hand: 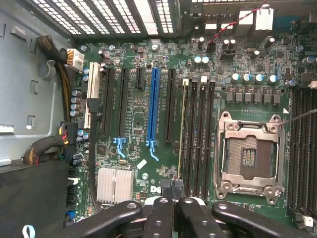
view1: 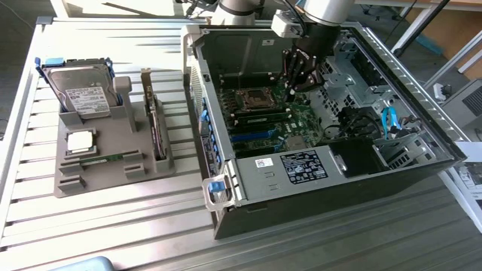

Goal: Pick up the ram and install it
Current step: 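Press down the ram until it locks into place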

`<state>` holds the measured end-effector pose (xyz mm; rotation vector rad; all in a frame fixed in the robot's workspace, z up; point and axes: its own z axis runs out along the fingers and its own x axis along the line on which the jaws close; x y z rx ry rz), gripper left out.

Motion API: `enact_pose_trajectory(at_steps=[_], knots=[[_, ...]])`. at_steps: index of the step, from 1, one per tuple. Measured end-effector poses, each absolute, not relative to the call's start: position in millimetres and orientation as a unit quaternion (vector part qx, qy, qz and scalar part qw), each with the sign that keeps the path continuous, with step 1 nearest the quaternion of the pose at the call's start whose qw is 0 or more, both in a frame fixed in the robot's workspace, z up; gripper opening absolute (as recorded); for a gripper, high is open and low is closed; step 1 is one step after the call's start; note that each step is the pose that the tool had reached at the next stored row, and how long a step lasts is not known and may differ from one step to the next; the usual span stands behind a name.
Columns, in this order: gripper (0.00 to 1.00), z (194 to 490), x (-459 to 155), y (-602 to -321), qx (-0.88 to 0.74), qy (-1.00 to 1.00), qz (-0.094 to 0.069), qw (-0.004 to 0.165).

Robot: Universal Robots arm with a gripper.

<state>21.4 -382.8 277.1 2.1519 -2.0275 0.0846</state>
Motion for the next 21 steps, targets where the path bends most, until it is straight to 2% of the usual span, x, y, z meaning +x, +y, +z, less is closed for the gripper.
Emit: enact_pose_trajectory(at_steps=[10, 21], knots=[[0.11, 277.1, 21.4, -382.8, 0.722, -0.685, 0.028, 0.092], [0.11, 276.9, 21.4, -382.8, 0.629, -0.772, 0.016, 0.095]])
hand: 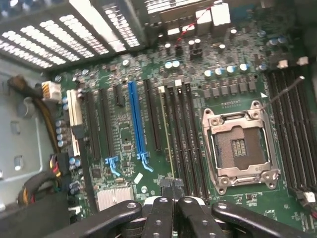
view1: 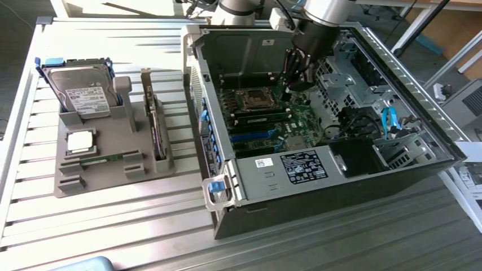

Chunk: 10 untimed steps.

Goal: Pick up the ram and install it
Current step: 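Press down the ram until it locks into place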

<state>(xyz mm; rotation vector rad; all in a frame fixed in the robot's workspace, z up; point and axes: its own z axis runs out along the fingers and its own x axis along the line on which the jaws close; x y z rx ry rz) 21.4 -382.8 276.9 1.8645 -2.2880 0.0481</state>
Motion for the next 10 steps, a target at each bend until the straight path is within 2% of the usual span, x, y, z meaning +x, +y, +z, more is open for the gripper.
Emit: enact_pose_trajectory(at_steps=[10], knots=[[0.11, 276.8, 21.4, -382.8, 0.544, -0.833, 0.006, 0.096]])
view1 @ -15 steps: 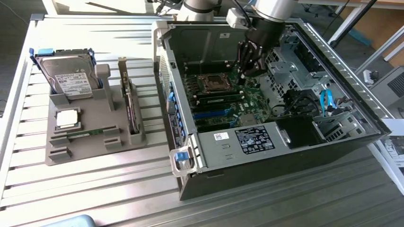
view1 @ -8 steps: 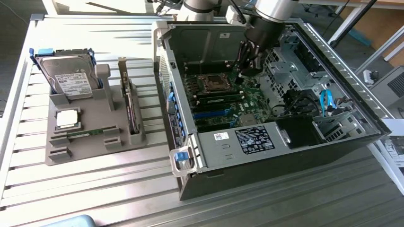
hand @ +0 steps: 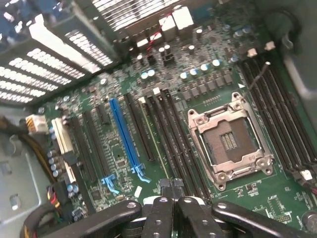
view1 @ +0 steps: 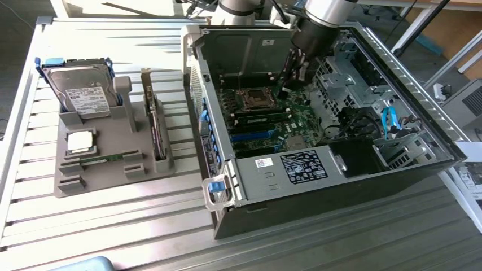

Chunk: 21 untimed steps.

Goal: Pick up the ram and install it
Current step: 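Press down the ram until it locks into place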

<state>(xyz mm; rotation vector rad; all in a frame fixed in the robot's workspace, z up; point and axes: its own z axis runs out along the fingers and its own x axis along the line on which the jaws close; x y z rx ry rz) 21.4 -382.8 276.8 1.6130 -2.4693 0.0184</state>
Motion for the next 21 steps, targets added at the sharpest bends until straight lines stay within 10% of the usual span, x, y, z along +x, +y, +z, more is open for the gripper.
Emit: enact_pose_trajectory(at_steps=[21], knots=[[0.11, 276.3, 21.4, -382.8, 0.363, -0.927, -0.014, 0.095]])
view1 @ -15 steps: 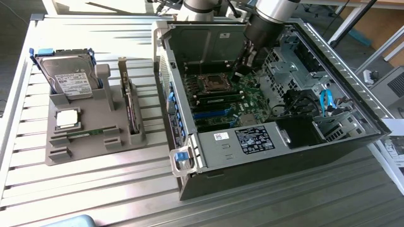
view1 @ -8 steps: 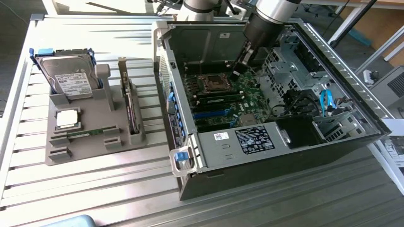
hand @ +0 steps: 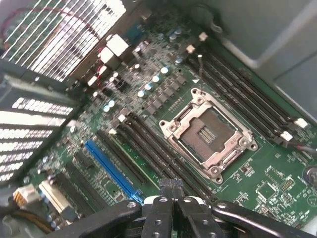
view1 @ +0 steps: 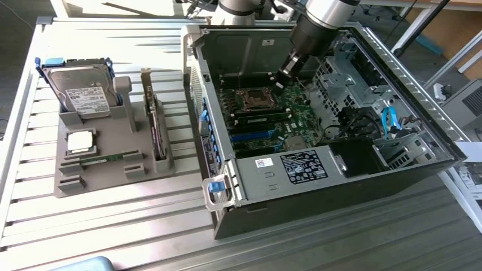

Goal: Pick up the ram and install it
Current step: 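Press down the ram until it locks into place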

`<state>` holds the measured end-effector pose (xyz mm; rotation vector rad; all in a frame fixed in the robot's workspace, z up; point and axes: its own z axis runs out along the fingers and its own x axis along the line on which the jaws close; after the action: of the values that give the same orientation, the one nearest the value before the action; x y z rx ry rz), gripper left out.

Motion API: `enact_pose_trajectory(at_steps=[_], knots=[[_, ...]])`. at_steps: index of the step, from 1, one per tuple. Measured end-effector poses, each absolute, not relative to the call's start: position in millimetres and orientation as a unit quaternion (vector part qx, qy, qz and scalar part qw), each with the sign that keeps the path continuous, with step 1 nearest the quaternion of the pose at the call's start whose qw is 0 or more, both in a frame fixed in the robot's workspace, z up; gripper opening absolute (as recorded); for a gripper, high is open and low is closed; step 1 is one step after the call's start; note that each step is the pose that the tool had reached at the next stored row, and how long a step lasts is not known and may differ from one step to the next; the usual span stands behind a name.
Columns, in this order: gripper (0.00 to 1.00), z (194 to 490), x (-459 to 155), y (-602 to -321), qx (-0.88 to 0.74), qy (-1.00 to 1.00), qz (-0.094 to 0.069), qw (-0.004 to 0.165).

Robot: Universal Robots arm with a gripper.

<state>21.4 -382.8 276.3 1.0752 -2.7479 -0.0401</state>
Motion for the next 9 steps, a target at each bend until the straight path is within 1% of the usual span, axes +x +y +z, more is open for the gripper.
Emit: enact_pose_trajectory(at_steps=[9], knots=[[0.11, 276.2, 21.4, -382.8, 0.280, -0.955, -0.022, 0.094]])
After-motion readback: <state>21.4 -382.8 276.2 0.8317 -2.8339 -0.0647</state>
